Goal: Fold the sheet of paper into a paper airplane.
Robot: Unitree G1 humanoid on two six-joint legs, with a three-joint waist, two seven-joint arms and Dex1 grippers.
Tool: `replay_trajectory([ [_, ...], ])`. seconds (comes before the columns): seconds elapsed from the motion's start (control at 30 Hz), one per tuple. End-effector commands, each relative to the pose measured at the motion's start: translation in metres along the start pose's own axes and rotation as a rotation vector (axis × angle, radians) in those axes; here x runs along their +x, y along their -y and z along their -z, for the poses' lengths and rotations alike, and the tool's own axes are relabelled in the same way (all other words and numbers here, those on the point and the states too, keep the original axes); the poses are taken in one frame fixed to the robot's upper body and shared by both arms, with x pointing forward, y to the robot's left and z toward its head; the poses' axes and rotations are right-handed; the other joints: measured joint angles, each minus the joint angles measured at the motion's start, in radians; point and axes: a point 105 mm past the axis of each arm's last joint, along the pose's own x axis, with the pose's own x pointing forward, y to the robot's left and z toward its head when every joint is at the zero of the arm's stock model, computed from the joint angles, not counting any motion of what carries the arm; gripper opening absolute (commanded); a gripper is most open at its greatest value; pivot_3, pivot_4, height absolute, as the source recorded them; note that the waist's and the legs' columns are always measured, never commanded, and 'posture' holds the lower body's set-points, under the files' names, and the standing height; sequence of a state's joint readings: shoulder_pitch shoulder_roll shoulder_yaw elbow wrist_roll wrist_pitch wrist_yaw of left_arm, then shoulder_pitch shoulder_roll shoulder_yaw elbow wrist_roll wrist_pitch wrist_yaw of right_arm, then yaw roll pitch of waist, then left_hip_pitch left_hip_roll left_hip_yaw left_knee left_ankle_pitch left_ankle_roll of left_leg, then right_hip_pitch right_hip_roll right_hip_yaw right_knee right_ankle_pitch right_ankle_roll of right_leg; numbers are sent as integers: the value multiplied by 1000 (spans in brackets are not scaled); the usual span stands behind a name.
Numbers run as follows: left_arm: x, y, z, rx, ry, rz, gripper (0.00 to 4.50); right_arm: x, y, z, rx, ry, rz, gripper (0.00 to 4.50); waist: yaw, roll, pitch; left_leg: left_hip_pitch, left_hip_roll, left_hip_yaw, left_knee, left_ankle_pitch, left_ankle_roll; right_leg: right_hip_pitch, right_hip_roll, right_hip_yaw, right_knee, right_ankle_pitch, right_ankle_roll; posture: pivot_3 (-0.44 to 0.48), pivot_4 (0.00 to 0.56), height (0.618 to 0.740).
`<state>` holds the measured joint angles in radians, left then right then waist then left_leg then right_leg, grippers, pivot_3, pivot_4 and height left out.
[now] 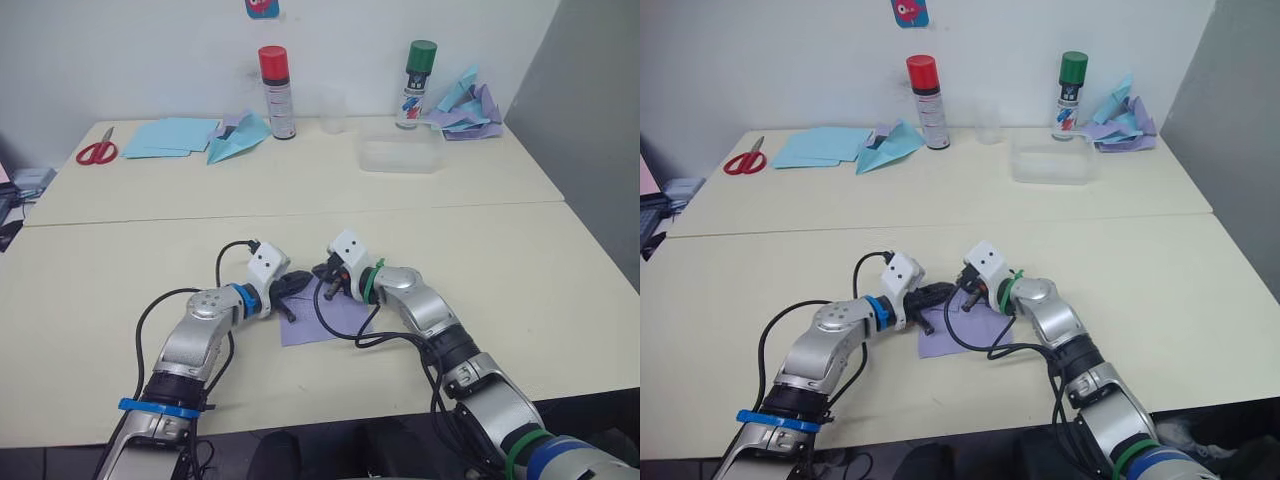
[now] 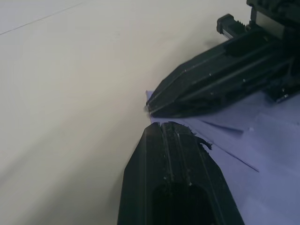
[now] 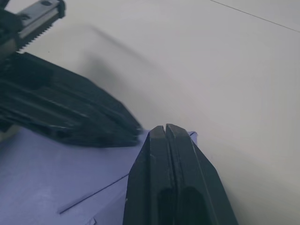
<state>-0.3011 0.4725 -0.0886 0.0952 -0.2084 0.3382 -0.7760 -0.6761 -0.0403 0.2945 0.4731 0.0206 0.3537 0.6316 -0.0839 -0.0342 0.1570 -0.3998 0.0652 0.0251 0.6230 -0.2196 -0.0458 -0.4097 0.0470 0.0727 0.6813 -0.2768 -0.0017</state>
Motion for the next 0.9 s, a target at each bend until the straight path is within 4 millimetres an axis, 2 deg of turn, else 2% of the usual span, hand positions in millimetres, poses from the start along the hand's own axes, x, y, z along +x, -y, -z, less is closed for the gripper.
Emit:
replay_trajectory([
  [0.03,-22,1,21,-36,-74,-5,13,-1,0,5,5,-18,2,0,0,0,0,0,0,0,0,0,0,0,0,0,0,0,0,0,150,740],
  [0.13,-38,3,19,-33,-73,-4,13,0,0,4,6,-15,0,0,0,0,0,0,1,-1,0,0,0,0,0,-1,0,0,0,0,150,740],
  [0.23,-43,4,-4,-39,22,-8,13,0,0,3,4,-13,-4,0,1,0,0,0,0,-1,0,0,0,0,-1,-1,0,0,0,0,150,740],
  [0.37,-38,1,-36,-24,131,-21,13,0,1,0,0,0,-7,0,2,0,0,0,0,-1,0,0,0,0,-2,-1,0,0,0,0,150,740],
  [0.43,-29,3,-40,-3,130,-11,13,0,1,-5,0,23,-12,0,4,0,0,-1,-1,-1,1,0,0,0,-2,-1,0,0,0,0,150,740],
  [0.7,-4,19,-7,14,4,61,13,-5,0,-18,-7,70,-24,0,2,0,1,-2,-1,0,0,0,0,-1,-1,-1,-1,0,0,0,150,740],
  [0.8,-4,18,-6,14,12,56,13,-7,1,-20,-6,76,-19,0,3,0,1,-2,-1,-1,0,0,0,-2,-1,-1,0,0,0,0,150,740],
  [0.9,-12,15,-17,-1,66,52,13,-11,3,-19,-5,73,-13,0,3,0,1,-2,-1,0,0,0,0,-2,-1,-1,0,0,0,0,150,740],
])
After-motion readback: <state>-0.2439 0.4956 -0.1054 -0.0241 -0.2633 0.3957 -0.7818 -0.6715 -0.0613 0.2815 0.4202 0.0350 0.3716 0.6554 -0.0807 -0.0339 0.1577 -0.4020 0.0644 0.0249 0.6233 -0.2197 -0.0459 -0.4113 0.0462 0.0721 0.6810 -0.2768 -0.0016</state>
